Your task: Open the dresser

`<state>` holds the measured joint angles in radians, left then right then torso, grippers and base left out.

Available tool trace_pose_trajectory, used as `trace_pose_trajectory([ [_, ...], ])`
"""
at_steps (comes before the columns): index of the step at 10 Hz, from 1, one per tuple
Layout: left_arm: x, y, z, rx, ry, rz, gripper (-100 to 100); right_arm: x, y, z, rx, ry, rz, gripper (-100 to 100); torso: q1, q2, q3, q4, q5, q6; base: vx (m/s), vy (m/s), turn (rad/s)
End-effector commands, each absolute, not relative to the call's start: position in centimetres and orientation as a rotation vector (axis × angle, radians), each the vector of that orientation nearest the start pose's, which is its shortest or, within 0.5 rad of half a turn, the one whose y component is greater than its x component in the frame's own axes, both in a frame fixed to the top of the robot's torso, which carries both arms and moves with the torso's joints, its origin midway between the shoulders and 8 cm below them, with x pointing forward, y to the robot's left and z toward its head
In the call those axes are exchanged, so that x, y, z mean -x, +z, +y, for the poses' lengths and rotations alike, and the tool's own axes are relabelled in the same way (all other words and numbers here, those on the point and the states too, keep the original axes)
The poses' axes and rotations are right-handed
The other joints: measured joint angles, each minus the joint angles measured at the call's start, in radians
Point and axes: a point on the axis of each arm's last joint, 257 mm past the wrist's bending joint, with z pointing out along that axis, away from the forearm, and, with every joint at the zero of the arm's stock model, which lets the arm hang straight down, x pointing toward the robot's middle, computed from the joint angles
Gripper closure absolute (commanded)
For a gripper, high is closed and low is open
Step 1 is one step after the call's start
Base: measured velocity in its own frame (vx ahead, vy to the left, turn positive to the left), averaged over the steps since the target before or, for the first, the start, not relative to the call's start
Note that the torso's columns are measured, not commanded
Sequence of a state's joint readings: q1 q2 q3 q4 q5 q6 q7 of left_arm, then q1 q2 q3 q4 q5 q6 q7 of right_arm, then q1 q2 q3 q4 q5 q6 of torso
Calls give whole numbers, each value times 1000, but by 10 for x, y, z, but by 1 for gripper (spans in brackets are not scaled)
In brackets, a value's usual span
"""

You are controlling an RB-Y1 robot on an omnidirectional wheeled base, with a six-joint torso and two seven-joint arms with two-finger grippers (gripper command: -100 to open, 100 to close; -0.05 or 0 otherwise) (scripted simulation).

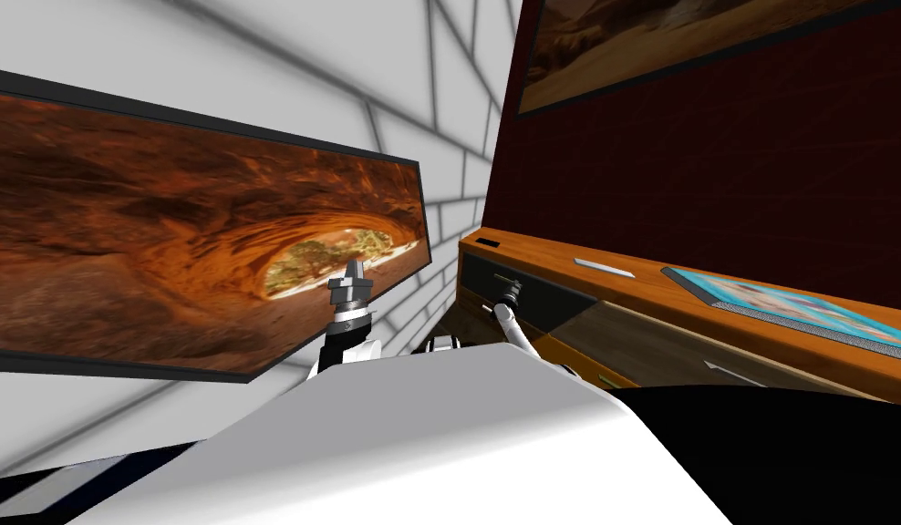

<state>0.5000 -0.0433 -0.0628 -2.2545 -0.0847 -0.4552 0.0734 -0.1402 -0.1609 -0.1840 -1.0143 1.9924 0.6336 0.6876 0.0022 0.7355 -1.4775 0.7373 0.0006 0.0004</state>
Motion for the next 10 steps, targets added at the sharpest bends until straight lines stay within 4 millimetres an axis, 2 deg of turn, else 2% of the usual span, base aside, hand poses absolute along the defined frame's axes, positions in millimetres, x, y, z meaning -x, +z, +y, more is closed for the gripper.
trace_pose_trajectory([
  [1,-360,5,255,729,-1363,656,0,-473,-316,-476,598,-1560,1736,100,-4,-3,-1,-5,-5,0,42,52,-136],
  [3,-360,5,255,729,-1363,656,0,-469,-316,-467,612,-1548,1725,100,-8,-4,-2,-4,-6,-2,23,33,-85],
  [4,-360,3,255,731,-1362,658,0,-470,-312,-473,600,-1562,1720,100,-7,-5,-3,-3,-6,-1,-1,14,-25],
  [7,-360,3,253,731,-1366,660,0,-477,-315,-466,627,-1538,1727,100,0,3,2,-5,-6,-3,-112,107,-37],
  [8,-361,3,253,730,-1367,660,0,-477,-306,-470,610,-1556,1709,100,-1,0,1,-4,-5,-4,-60,65,-24],
  [9,-361,3,252,730,-1368,661,0,-480,-306,-476,605,-1569,1706,100,-5,-4,-2,-2,-2,-3,-129,-15,305],
  [10,-361,3,252,729,-1369,661,0,-480,-312,-473,595,-1547,1724,100,-5,-2,-1,-1,-4,-10,-144,-38,242],
])
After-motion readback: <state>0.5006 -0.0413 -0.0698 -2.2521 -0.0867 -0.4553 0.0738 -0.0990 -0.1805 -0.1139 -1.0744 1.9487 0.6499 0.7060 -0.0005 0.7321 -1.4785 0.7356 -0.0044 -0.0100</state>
